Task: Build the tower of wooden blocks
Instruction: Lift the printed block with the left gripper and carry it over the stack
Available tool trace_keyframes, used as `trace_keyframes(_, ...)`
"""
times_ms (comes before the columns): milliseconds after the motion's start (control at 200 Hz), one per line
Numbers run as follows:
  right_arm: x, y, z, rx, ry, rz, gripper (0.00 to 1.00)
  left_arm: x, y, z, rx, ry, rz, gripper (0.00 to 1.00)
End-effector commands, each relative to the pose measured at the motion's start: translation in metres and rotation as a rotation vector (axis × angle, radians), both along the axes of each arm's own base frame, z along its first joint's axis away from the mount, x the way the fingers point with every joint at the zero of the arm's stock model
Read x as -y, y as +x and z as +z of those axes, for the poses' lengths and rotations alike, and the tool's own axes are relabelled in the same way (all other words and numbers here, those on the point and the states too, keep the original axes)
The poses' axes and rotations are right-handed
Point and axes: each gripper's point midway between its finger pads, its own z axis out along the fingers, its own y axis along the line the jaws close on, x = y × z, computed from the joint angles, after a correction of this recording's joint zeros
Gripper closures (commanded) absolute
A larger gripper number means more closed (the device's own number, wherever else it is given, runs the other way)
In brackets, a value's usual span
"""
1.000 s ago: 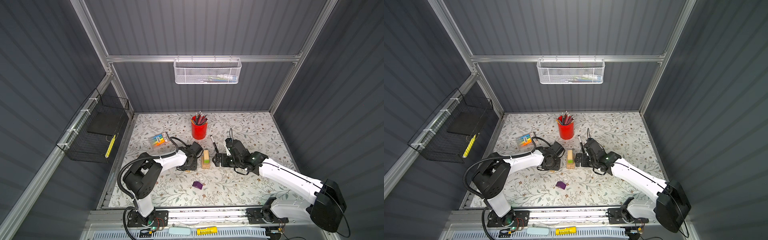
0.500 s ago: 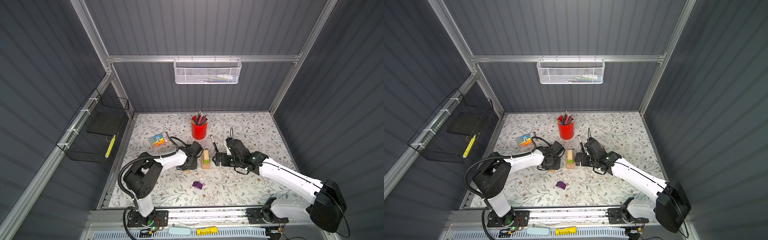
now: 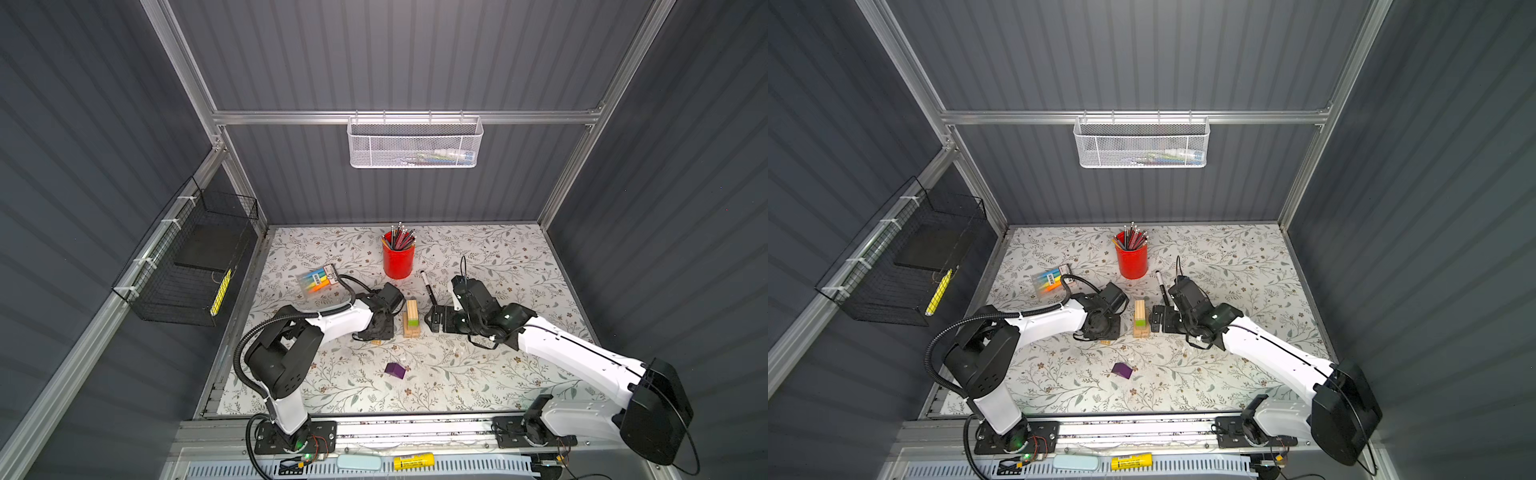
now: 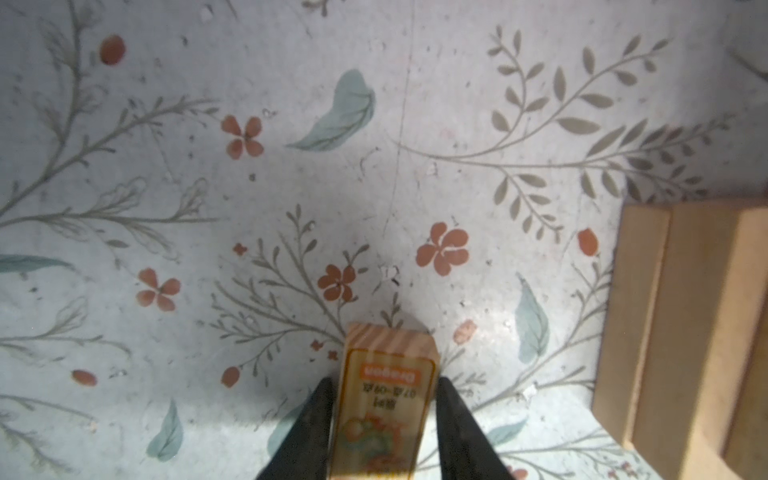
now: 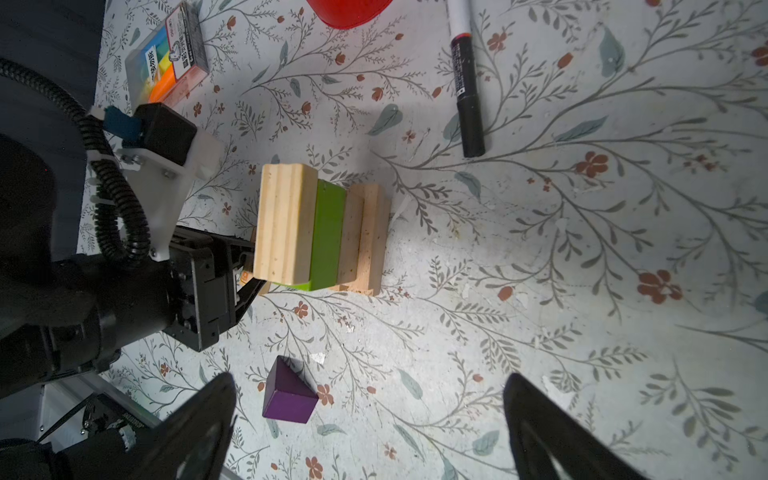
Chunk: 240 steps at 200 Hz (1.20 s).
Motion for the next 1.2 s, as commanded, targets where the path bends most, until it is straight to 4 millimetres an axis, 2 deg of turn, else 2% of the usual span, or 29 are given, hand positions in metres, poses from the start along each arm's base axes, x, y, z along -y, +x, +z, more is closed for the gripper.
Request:
trace_keyframes(0,0.002,0.000,-0.004,-0.013,0.002,-0.012,0.01,-0.016,-0.029,-0.022,-0.128,0.063,0.004,0.61)
trace_keyframes(195,0.001,0.000,-0.002,-0.011,0.005,-0.008,0.01,-0.014,-0.025,-0.018,-0.114,0.057,0.003,0.69)
trace_keyframes(410,0.002,0.000,0.003,-0.005,0.009,-0.007,0.01,-0.013,-0.019,0.002,-0.068,0.040,0.022,0.76)
trace_keyframes(730,0.009,0.000,0.015,0.003,0.003,-0.010,0.01,-0.011,-0.015,0.065,0.014,-0.040,0.064,0.84)
trace_keyframes(906,0.015,-0.001,0.017,-0.001,0.010,-0.019,0.01,-0.001,-0.011,0.104,0.056,-0.120,0.065,0.87)
trace_keyframes(1076,0.018,-0.003,0.019,-0.006,0.025,-0.025,0.01,0.020,-0.005,0.138,0.100,-0.155,0.036,0.88)
trace_keyframes(1176,0.020,-0.004,0.019,-0.015,0.029,-0.030,0.01,0.031,0.000,0.148,0.118,-0.143,0.027,0.90)
trace_keyframes(1196,0.021,-0.003,0.019,-0.015,0.028,-0.034,0.01,0.038,0.005,0.159,0.138,-0.162,0.026,0.90)
